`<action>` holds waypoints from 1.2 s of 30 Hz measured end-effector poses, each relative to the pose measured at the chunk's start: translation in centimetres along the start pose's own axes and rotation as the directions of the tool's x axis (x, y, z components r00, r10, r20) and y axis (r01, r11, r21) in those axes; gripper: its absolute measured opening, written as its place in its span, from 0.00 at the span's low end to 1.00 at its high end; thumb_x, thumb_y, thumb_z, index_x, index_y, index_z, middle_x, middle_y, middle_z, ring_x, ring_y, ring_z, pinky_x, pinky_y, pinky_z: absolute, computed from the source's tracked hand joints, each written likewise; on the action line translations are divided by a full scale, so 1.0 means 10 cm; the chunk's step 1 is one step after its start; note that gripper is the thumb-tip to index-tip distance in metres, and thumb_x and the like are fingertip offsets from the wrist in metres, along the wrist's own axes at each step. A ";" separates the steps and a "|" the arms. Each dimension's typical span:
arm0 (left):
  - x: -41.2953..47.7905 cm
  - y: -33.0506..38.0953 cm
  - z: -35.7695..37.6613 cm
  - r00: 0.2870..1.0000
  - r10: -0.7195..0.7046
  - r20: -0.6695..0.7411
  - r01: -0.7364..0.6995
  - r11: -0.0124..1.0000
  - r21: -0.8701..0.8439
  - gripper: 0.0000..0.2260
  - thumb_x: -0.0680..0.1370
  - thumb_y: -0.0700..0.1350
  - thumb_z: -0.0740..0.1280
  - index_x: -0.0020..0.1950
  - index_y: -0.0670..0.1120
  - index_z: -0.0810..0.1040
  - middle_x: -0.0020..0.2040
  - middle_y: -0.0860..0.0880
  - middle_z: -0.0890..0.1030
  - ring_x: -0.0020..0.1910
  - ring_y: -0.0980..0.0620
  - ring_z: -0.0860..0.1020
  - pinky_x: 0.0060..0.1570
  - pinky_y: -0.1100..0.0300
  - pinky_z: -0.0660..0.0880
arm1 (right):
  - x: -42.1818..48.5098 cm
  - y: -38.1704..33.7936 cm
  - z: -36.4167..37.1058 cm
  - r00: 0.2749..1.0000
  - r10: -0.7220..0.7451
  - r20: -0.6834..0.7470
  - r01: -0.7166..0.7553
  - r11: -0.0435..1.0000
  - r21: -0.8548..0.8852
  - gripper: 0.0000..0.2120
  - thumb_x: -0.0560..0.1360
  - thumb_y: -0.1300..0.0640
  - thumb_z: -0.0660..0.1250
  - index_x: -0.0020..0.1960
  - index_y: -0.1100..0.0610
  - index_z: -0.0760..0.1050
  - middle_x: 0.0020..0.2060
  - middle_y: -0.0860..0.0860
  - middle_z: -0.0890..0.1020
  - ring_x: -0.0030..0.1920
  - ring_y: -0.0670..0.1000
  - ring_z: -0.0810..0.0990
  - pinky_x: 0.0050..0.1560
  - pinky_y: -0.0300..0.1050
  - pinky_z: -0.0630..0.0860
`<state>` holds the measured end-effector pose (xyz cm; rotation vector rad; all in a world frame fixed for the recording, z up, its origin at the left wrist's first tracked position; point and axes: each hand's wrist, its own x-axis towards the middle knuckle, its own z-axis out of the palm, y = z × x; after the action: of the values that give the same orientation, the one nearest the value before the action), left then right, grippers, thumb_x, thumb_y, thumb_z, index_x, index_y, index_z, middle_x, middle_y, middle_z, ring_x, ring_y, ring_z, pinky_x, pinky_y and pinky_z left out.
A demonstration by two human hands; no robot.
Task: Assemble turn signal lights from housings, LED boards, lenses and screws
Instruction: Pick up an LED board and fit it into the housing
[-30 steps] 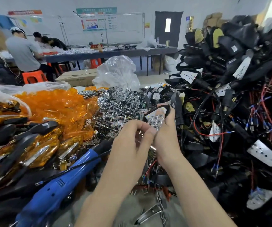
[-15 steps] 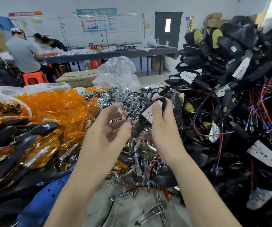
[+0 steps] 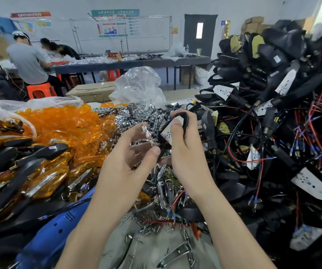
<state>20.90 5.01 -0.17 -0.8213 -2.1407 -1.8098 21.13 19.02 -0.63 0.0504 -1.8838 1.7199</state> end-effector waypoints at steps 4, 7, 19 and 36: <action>0.01 0.00 -0.01 1.000 0.027 0.010 -0.027 0.998 0.057 0.20 0.73 0.59 0.67 0.61 0.74 0.67 0.60 0.73 0.75 0.59 0.67 0.77 0.56 0.72 0.74 | -0.01 0.00 0.04 0.996 -0.083 0.015 0.084 0.995 -0.048 0.07 0.87 0.48 0.53 0.59 0.44 0.69 0.38 0.38 0.77 0.36 0.41 0.74 0.44 0.59 0.81; 0.03 -0.01 -0.02 0.999 0.046 0.005 -0.046 0.992 0.119 0.20 0.74 0.60 0.66 0.63 0.75 0.65 0.60 0.74 0.73 0.60 0.69 0.76 0.55 0.74 0.73 | -0.02 -0.02 0.07 0.988 -0.148 0.046 0.151 0.986 -0.076 0.07 0.87 0.49 0.53 0.59 0.43 0.70 0.37 0.37 0.76 0.36 0.40 0.72 0.41 0.46 0.74; 0.04 -0.03 0.00 1.000 -0.022 -0.016 0.021 0.999 -0.025 0.18 0.76 0.50 0.67 0.61 0.69 0.72 0.57 0.70 0.77 0.55 0.78 0.73 0.47 0.81 0.69 | -0.03 -0.07 0.10 0.980 0.079 0.183 -0.108 0.981 0.158 0.11 0.87 0.52 0.54 0.63 0.44 0.74 0.57 0.49 0.83 0.60 0.54 0.82 0.60 0.67 0.79; 0.06 -0.01 -0.03 0.998 -0.021 0.066 0.019 1.000 0.020 0.19 0.82 0.51 0.62 0.62 0.77 0.71 0.61 0.78 0.72 0.65 0.77 0.67 0.57 0.79 0.66 | -0.01 0.03 0.09 0.945 0.157 0.287 -0.286 0.824 0.490 0.26 0.74 0.31 0.55 0.58 0.45 0.80 0.51 0.50 0.87 0.51 0.50 0.87 0.43 0.55 0.83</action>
<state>20.31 4.89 0.08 -0.8705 -2.2112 -1.7931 20.79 18.23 -0.92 0.2665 -1.5553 2.4537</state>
